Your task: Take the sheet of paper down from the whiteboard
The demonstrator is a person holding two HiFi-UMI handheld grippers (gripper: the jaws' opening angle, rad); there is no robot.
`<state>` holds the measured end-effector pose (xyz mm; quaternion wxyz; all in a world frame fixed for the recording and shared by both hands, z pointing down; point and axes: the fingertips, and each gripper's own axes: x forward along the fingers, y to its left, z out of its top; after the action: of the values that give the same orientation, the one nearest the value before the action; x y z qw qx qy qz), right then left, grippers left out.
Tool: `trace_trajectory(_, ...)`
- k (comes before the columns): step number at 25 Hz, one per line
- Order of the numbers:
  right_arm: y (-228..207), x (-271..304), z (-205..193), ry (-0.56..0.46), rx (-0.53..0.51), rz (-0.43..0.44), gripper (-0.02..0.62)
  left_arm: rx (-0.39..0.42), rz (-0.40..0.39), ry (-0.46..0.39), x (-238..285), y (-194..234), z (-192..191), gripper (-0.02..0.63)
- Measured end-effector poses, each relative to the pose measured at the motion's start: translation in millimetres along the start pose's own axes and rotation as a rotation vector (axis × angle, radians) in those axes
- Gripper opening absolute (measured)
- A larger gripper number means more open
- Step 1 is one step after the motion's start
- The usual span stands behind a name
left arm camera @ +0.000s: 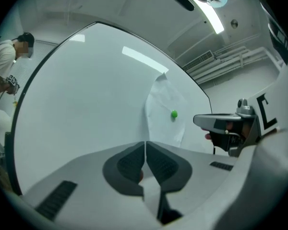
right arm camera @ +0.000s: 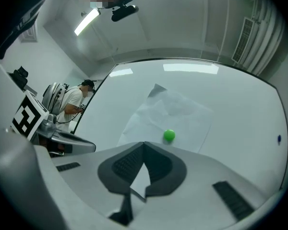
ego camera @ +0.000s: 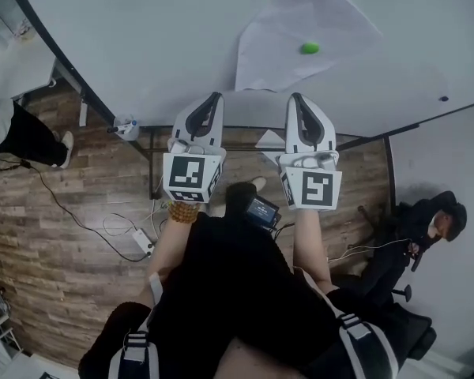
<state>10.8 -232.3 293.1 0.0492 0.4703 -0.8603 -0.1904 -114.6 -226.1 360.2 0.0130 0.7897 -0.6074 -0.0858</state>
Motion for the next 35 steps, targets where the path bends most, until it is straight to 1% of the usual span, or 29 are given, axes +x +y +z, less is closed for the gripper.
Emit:
trace_trajectory(4, -8, 3, -9, 0.020, -0.004, -0.007, -0.002, 0.000, -0.025, -0.032, 4, -5, 5, 0.020)
trace_trajectory(7, -17, 6, -8, 0.013, -0.005, -0.020, -0.002, 0.004, -0.049, -0.049, 12, -7, 8, 0.020)
trace_trajectory(13, -23, 10, -14, 0.019, -0.008, -0.020, -0.002, -0.006, -0.084, -0.013, 26, -12, -5, 0.021)
trace_trajectory(16, -25, 13, -14, 0.017, -0.005, -0.017, -0.002, -0.004, -0.103, -0.004, 31, -16, -7, 0.043)
trace_trajectory(21, -26, 17, -13, 0.010, -0.010, -0.009, -0.002, -0.004, -0.103, -0.001, 37, -16, -10, 0.051)
trace_trajectory(26, -33, 17, -15, 0.014, -0.009, -0.019, -0.002, -0.008, -0.111, -0.002, 45, -21, -10, 0.055)
trace_trajectory(31, -39, 15, -14, 0.010, -0.012, -0.029, -0.002, -0.018, -0.096, -0.007, 49, -21, -10, 0.055)
trace_trajectory(35, -42, 12, -16, 0.012, -0.009, -0.035, -0.002, -0.026, -0.097, -0.007, 50, -22, -11, 0.032)
